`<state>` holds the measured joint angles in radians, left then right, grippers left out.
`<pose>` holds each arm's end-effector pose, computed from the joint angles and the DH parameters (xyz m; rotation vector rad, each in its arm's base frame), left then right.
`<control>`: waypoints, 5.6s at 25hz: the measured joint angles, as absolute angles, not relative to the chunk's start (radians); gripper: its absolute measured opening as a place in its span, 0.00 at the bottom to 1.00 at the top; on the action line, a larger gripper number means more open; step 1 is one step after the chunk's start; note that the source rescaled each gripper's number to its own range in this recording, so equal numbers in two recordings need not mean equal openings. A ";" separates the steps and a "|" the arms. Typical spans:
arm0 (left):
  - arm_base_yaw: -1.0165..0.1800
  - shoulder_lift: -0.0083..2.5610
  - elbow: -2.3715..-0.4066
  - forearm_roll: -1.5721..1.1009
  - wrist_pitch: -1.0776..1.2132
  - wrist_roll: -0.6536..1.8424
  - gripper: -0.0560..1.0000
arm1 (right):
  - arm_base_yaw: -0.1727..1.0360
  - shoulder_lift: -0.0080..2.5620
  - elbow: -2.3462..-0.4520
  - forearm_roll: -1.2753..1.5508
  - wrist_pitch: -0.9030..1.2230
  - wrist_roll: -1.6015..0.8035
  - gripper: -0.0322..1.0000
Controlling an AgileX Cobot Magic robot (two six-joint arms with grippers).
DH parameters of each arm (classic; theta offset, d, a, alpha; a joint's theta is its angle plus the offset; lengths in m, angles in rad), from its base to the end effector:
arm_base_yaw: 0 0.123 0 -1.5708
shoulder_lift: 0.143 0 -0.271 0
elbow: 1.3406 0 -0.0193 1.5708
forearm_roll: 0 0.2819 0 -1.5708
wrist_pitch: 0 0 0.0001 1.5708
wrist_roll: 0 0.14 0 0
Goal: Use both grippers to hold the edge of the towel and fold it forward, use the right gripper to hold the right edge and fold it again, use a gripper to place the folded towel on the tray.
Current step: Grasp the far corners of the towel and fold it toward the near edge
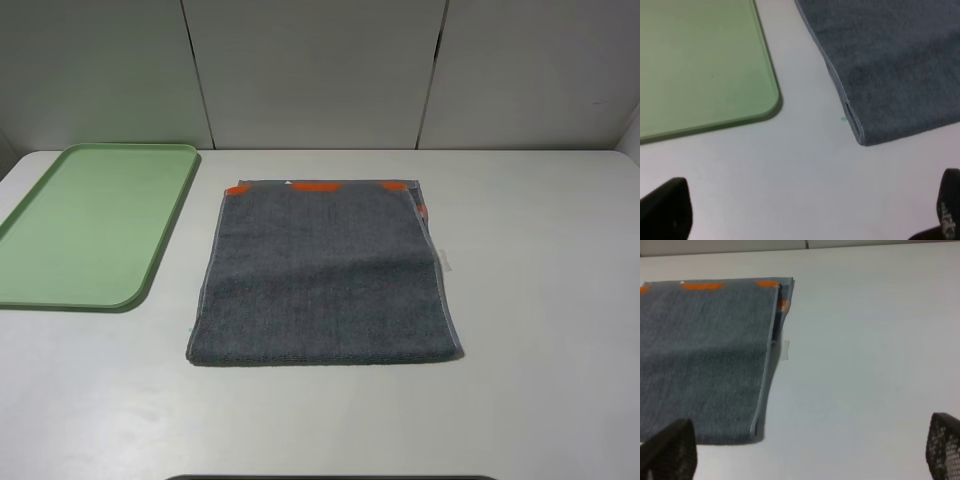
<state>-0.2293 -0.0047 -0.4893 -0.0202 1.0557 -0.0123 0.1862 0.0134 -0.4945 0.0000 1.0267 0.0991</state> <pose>0.0784 -0.0208 0.2672 0.2227 2.0375 -0.1749 0.0835 0.0157 0.2712 -0.0885 2.0319 0.1797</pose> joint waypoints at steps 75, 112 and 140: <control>-0.229 0.683 -0.915 -0.021 1.015 0.496 0.99 | 0.187 0.602 -0.726 0.096 1.026 -0.251 1.00; -0.443 1.525 -0.929 -0.211 0.700 1.278 0.98 | 0.384 1.401 -0.730 0.088 0.661 -0.921 1.00; -0.560 1.873 -0.907 -0.150 0.588 1.294 0.98 | 0.384 1.466 -0.704 0.089 0.551 -0.924 1.00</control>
